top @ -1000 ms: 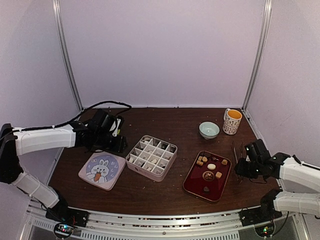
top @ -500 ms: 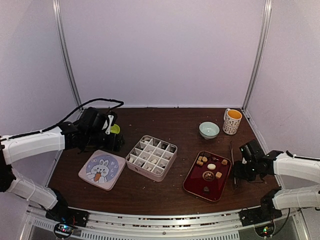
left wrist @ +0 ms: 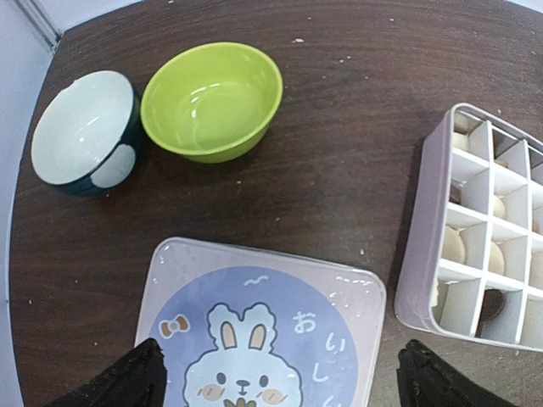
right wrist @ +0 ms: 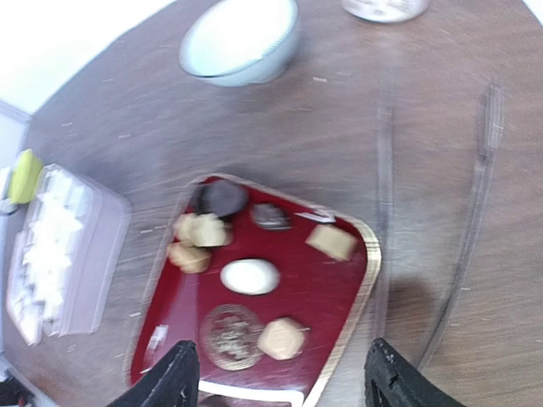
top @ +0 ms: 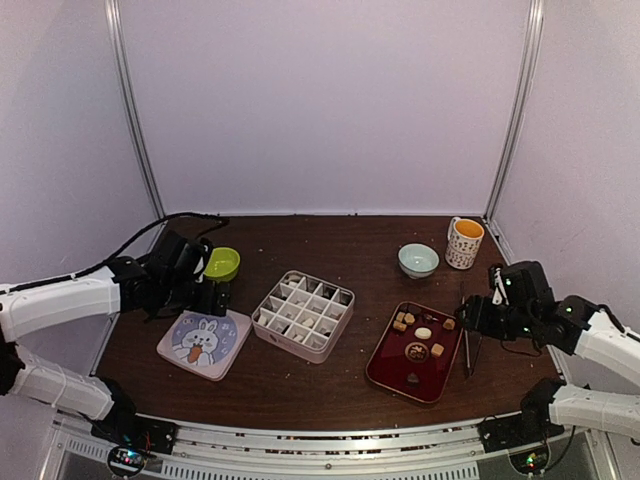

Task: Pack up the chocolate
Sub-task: Place the clamp at the center of the board, then move the packing box to the center of the board.

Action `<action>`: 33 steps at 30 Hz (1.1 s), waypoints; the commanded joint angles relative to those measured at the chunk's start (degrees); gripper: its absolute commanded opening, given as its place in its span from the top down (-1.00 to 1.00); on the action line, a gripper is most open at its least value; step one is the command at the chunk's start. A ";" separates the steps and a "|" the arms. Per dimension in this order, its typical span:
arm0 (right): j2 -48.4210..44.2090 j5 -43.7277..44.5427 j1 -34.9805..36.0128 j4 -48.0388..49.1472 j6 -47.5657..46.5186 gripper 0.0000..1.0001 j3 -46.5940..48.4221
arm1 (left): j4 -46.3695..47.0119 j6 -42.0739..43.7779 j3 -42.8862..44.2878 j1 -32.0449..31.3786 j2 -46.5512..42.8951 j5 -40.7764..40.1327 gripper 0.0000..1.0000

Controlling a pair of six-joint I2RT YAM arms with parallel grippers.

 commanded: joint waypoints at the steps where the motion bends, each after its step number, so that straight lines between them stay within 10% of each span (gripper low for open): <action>1: -1.23 0.03 7.28 1.63 4.54 -0.32 3.50 | 0.05 -2.44 -2.49 3.18 -3.04 -2.76 -0.95; 17: 35.70 -1.95 38.53 24.69 8.13 -0.29 23.03 | 10.54 -1.72 -13.29 21.75 -13.58 21.47 -0.93; 33: 64.30 -0.93 43.99 23.03 1.29 -0.04 44.59 | 7.10 -2.58 -12.90 21.75 -13.11 21.27 -0.92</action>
